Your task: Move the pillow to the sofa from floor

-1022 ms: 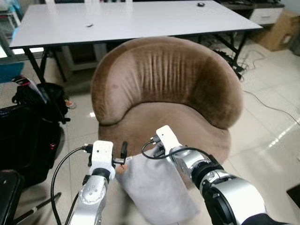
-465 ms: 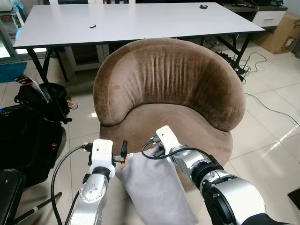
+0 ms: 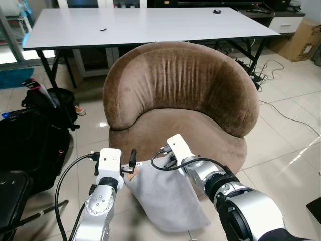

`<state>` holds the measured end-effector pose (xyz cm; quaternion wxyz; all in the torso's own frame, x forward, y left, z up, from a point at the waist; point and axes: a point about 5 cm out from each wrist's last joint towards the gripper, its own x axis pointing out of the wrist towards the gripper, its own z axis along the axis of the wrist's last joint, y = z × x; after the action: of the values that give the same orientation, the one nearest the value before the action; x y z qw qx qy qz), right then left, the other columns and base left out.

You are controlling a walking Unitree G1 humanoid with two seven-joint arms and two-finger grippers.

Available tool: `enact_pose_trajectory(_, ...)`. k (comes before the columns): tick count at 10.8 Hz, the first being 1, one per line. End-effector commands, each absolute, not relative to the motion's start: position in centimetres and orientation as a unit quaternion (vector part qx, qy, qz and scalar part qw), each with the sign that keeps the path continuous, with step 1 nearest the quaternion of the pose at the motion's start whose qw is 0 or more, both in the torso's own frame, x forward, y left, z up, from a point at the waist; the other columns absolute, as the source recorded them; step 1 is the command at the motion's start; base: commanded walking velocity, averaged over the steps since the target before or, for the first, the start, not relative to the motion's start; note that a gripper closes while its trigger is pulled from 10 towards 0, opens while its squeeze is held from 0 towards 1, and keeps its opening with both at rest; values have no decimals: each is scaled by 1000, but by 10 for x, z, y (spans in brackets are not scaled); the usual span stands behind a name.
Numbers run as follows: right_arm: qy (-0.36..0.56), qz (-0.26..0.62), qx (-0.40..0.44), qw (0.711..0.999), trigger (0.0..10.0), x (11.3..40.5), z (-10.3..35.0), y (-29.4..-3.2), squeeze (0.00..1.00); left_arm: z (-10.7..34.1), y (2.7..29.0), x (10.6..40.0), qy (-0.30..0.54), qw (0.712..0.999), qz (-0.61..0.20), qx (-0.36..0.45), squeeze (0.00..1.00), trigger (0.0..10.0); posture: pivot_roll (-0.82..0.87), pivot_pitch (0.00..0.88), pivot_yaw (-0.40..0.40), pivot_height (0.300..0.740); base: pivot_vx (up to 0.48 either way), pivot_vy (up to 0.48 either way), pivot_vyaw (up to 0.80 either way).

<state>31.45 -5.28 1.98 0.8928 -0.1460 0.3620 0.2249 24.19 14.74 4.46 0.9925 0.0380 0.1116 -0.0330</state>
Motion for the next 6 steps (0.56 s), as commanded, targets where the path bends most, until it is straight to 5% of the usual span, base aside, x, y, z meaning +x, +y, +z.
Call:
enact_pose_trajectory(1,299,232,-150,913,10000,334,47,-42,0,43,145,243,117,992,-34,40,0,10000,8,0,-72,740,0,0,0)
enact_pose_trajectory(4,243,247,-128,929,10000,359,83,-46,0,45,148,246,115,992,-27,39,0,10000,8,0,-62,740,0,0,0)
enact_pose_trajectory(6,203,231,-121,944,10000,378,106,-84,0,67,162,260,102,994,17,-26,0,10000,3,0,-62,740,0,0,0)
